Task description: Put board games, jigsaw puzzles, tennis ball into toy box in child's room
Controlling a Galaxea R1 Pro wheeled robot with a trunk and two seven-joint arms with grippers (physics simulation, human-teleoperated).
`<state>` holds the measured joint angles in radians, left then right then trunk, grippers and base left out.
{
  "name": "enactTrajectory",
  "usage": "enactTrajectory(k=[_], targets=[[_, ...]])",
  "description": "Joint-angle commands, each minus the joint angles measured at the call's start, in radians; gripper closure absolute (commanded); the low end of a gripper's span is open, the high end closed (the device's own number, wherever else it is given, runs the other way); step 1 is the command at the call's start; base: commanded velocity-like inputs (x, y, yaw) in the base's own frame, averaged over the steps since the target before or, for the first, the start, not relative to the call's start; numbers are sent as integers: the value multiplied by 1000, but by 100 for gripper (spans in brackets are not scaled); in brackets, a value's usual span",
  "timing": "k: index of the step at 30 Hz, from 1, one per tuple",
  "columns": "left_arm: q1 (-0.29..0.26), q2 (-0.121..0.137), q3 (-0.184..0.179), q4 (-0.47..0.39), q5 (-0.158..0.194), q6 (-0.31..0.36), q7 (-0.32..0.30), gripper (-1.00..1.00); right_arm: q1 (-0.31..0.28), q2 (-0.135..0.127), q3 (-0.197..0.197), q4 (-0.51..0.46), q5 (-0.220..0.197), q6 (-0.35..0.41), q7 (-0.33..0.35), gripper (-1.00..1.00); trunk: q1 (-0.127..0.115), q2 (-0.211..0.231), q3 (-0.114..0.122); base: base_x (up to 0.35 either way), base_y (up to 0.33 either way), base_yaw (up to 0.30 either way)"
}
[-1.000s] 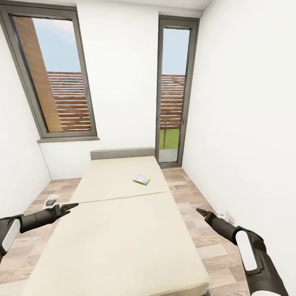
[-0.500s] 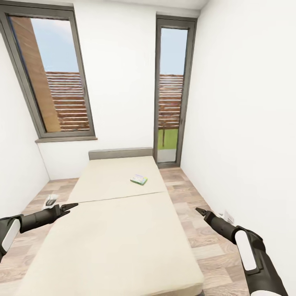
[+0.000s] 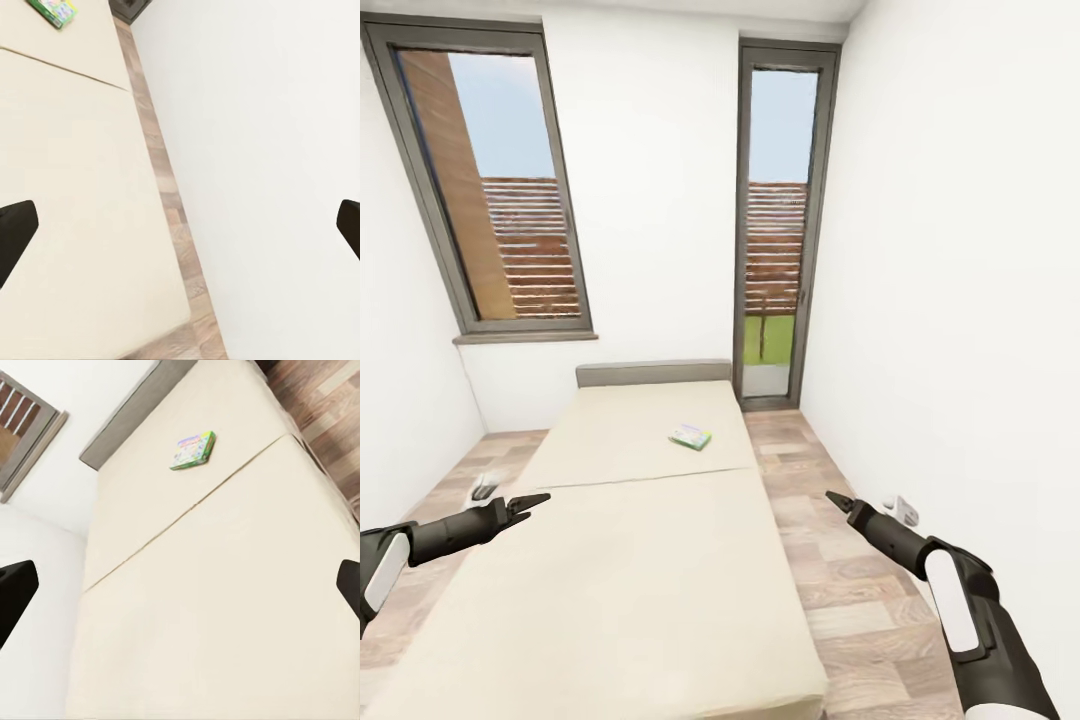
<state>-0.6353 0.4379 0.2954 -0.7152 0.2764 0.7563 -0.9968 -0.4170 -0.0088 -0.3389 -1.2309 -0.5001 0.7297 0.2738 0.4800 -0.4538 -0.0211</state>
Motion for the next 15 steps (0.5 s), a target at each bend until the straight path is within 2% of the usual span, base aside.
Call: enactTrajectory(k=[1,15], targets=[[-1,0,1,0,3,6,-2,-100,-1,-1,1,-2,2,5,5,-100,1,-2,-2,0,-301,245],[-1,-1,1,0,4,6,-2,-100,-2,-3,20,-3,2,5,2,-100,1,-2,5,69,-263,271]])
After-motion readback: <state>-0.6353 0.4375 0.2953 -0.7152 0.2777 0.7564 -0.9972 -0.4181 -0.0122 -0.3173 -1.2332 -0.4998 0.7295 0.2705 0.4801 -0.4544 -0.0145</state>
